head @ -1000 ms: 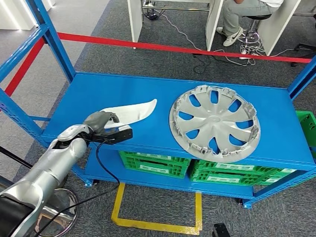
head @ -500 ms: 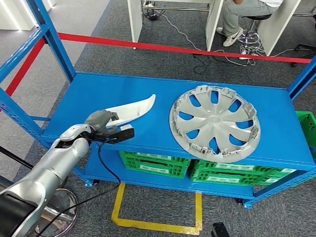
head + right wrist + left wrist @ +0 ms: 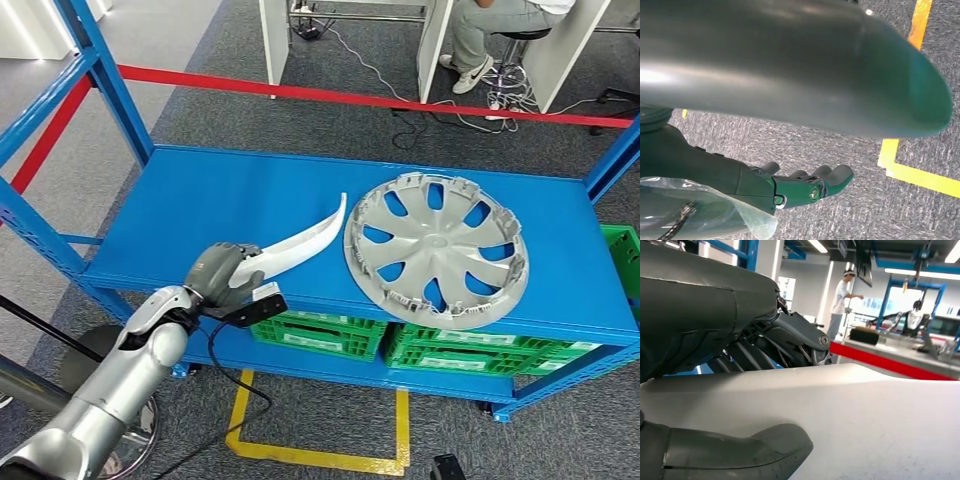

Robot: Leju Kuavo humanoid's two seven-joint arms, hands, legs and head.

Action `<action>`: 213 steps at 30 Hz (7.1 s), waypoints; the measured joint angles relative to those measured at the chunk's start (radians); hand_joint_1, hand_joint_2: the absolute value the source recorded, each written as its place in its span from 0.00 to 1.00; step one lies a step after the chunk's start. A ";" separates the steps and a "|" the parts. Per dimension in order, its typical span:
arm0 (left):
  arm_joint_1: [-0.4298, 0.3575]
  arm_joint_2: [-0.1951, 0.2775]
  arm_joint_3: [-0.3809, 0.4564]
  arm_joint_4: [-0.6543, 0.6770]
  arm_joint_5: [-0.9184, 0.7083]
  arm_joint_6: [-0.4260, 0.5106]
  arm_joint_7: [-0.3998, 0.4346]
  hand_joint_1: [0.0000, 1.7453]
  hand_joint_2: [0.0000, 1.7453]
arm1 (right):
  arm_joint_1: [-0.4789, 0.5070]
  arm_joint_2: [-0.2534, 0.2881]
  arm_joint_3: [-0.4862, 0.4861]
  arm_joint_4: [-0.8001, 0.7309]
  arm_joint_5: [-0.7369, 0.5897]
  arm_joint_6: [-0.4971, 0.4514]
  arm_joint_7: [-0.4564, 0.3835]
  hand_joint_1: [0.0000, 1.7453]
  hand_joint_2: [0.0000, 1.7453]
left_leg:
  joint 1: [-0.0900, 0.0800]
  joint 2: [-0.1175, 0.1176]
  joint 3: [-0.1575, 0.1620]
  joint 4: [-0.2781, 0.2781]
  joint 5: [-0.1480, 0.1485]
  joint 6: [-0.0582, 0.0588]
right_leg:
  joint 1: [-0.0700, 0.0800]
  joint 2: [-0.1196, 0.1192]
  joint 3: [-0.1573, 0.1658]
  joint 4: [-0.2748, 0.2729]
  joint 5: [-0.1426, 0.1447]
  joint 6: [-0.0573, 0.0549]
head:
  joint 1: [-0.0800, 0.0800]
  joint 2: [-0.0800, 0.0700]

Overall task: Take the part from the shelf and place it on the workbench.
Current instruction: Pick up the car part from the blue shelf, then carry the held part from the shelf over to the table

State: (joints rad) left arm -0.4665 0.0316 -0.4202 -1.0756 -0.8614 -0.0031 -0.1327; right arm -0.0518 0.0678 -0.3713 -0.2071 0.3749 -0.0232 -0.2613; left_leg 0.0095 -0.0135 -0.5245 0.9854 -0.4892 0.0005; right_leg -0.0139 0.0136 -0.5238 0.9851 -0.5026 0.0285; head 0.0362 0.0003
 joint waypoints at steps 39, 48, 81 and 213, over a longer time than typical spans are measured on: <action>0.652 -0.149 -0.016 -0.696 0.133 0.471 -0.361 1.00 1.00 | 0.032 0.023 -0.126 0.002 -0.036 -0.015 -0.099 0.00 0.00 | -0.028 0.013 0.069 0.011 -0.055 0.047 | 0.020 -0.019 -0.076 0.026 0.052 -0.029 | -0.005 0.000; 0.650 -0.146 -0.038 -0.671 0.149 0.502 -0.354 1.00 1.00 | 0.041 0.023 -0.155 0.002 -0.045 -0.015 -0.122 0.00 0.00 | -0.020 0.036 -0.007 -0.029 0.030 0.045 | 0.002 -0.015 -0.159 0.279 -0.122 0.026 | 0.001 0.000; 0.639 -0.128 -0.059 -0.623 0.193 0.464 -0.351 1.00 1.00 | 0.048 0.028 -0.266 -0.002 -0.012 -0.028 -0.130 0.00 0.00 | -0.020 0.080 -0.021 -0.040 0.043 0.043 | -0.016 -0.019 -0.138 0.290 -0.010 0.042 | 0.001 0.000; 0.567 -0.167 0.069 -0.510 0.466 -0.004 -0.394 1.00 1.00 | 0.050 0.033 -0.454 -0.002 0.155 -0.016 -0.092 0.00 0.00 | -0.007 0.092 0.004 0.007 -0.015 -0.009 | 0.004 -0.037 -0.041 0.005 0.028 -0.021 | 0.018 0.000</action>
State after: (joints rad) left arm 0.1005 -0.1358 -0.3512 -1.5858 -0.3949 -0.0067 -0.5268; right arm -0.0013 0.1011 -0.8256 -0.2087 0.5294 -0.0397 -0.3532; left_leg 0.0025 0.0780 -0.5205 0.9926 -0.5040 -0.0088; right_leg -0.0096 -0.0230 -0.5645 0.9902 -0.4742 0.0077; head 0.0542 0.0004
